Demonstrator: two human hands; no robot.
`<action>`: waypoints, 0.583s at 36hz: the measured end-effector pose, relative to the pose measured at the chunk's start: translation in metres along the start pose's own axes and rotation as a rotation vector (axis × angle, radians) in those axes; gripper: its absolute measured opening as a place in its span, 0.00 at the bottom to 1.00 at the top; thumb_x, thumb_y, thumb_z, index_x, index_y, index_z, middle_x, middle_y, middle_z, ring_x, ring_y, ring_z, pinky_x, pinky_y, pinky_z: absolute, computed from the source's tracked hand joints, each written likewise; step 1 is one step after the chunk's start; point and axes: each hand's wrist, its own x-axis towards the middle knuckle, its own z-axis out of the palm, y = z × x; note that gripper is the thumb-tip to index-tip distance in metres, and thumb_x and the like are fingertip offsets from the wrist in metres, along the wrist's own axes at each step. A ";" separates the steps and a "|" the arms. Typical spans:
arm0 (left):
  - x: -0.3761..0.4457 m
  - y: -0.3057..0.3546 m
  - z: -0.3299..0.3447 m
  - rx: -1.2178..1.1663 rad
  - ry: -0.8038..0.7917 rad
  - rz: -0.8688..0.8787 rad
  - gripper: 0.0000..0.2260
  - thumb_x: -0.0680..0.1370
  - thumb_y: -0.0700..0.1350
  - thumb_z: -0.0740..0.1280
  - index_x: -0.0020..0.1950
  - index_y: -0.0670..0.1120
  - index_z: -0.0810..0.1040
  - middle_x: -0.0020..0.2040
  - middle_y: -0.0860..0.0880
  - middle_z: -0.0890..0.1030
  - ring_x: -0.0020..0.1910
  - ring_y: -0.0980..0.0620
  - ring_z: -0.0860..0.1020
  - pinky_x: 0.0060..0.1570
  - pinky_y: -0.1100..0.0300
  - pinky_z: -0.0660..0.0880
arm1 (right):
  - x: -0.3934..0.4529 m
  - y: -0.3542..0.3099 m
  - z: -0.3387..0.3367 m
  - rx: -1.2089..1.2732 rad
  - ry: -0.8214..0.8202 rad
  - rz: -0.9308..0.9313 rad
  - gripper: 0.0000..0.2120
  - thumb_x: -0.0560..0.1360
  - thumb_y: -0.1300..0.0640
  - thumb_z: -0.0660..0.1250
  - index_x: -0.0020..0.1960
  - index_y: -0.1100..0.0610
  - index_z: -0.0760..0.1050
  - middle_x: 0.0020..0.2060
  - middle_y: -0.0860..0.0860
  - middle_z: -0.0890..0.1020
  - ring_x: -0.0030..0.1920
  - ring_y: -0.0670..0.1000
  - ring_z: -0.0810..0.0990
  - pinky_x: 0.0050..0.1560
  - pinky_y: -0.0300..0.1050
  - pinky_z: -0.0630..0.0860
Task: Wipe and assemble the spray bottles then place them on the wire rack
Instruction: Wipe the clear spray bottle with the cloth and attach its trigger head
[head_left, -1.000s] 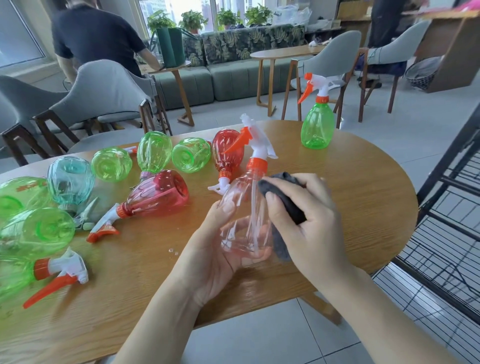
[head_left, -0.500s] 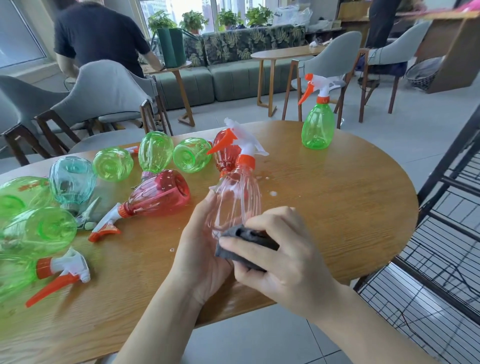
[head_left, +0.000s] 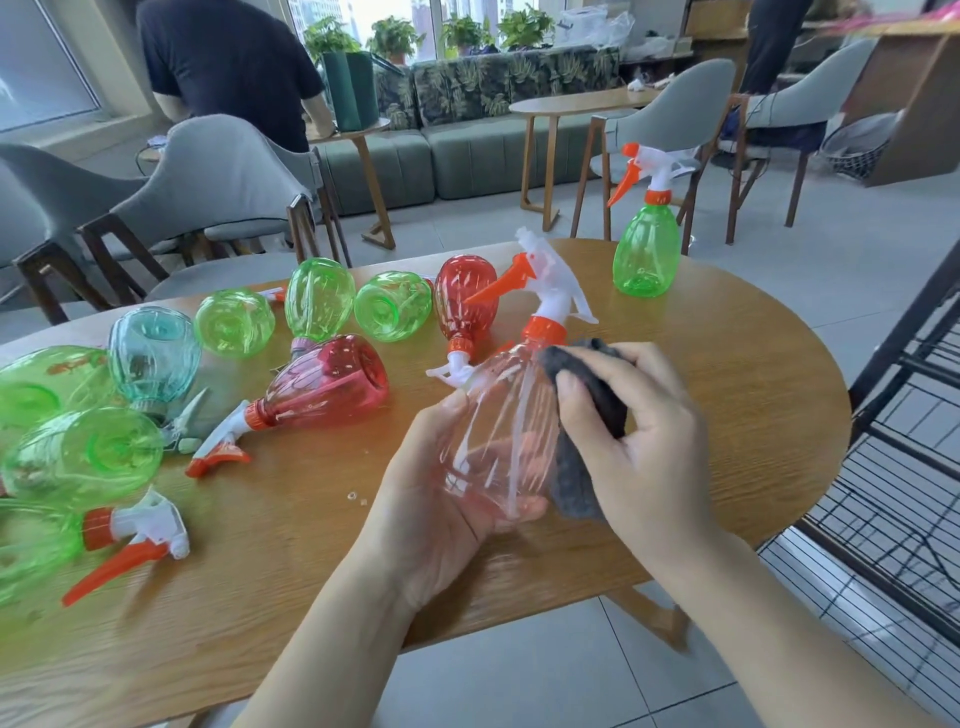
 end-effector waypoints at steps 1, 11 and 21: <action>0.000 0.000 -0.001 -0.010 -0.002 0.003 0.21 0.69 0.58 0.73 0.57 0.49 0.87 0.53 0.40 0.83 0.46 0.43 0.83 0.40 0.50 0.81 | -0.002 -0.001 0.001 0.011 0.004 0.011 0.13 0.81 0.53 0.66 0.61 0.57 0.83 0.50 0.52 0.79 0.53 0.50 0.80 0.53 0.39 0.75; 0.001 0.002 -0.003 -0.021 -0.025 -0.019 0.42 0.65 0.56 0.83 0.75 0.44 0.74 0.61 0.39 0.81 0.55 0.40 0.81 0.54 0.42 0.79 | -0.002 -0.001 -0.001 0.060 -0.025 0.014 0.14 0.81 0.54 0.66 0.62 0.58 0.83 0.50 0.52 0.80 0.53 0.51 0.80 0.54 0.40 0.76; 0.003 -0.001 -0.007 -0.083 -0.033 0.048 0.31 0.65 0.58 0.83 0.64 0.46 0.84 0.59 0.40 0.83 0.52 0.45 0.84 0.53 0.44 0.83 | -0.021 -0.008 0.006 0.112 -0.041 -0.065 0.10 0.78 0.61 0.71 0.58 0.62 0.84 0.49 0.55 0.80 0.51 0.48 0.81 0.52 0.40 0.76</action>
